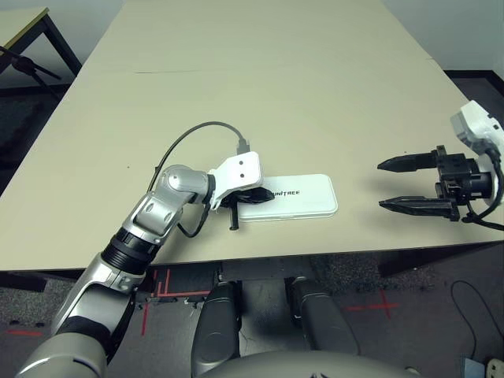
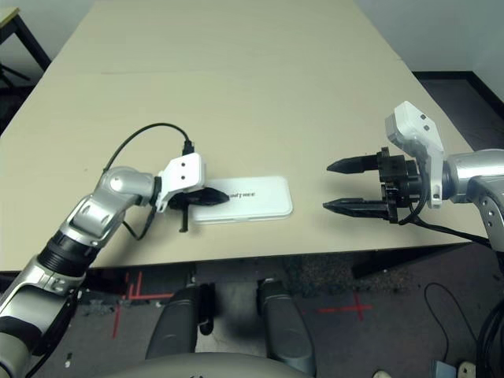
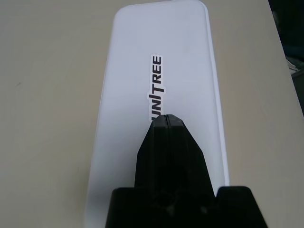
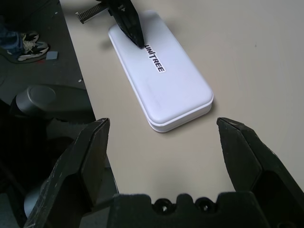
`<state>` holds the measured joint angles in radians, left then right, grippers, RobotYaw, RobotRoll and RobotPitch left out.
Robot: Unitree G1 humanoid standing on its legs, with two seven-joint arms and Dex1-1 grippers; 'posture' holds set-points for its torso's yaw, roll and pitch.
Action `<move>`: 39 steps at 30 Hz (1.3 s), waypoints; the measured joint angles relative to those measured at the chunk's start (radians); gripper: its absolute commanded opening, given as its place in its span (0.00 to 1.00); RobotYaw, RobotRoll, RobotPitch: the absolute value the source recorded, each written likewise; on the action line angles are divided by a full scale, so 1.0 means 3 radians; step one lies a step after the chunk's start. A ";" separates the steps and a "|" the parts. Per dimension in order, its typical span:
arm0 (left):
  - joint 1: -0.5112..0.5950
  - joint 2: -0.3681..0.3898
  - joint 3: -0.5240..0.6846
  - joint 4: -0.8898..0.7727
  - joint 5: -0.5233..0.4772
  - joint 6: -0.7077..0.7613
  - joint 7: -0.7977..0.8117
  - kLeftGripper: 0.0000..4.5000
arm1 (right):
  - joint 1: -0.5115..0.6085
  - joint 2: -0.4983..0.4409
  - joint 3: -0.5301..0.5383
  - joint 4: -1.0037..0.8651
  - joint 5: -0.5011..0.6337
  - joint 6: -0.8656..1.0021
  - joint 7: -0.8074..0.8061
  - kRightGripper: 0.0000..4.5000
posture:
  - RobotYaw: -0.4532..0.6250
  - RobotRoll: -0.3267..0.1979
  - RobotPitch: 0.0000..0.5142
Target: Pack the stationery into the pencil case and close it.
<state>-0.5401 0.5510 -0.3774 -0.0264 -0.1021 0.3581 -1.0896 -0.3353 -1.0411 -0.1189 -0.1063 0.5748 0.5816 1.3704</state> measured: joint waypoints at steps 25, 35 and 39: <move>-0.0206 -0.0096 0.2283 0.1014 -0.0958 -0.0516 0.1294 1.00 | -0.0685 0.1662 -0.0612 0.1602 -0.0516 -0.1719 -0.2151 1.00 | 0.37 0.62 0.33; -0.0371 0.0071 0.2610 0.2353 -0.0741 -0.1339 0.1966 1.00 | -0.0962 0.1655 -0.0722 0.2719 -0.0945 -0.2576 -0.2980 1.00 | 0.36 0.62 0.31; -0.0393 0.0108 0.2632 0.2694 -0.0694 -0.1574 0.2077 1.00 | -0.1048 0.1584 -0.0741 0.3049 -0.1013 -0.2743 -0.3155 1.00 | 0.36 0.62 0.30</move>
<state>-0.6582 0.5833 0.4123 0.7817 -0.3102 -0.1141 -0.4665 -0.6498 -0.5660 -0.3413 0.8085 0.2708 -0.2413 0.4239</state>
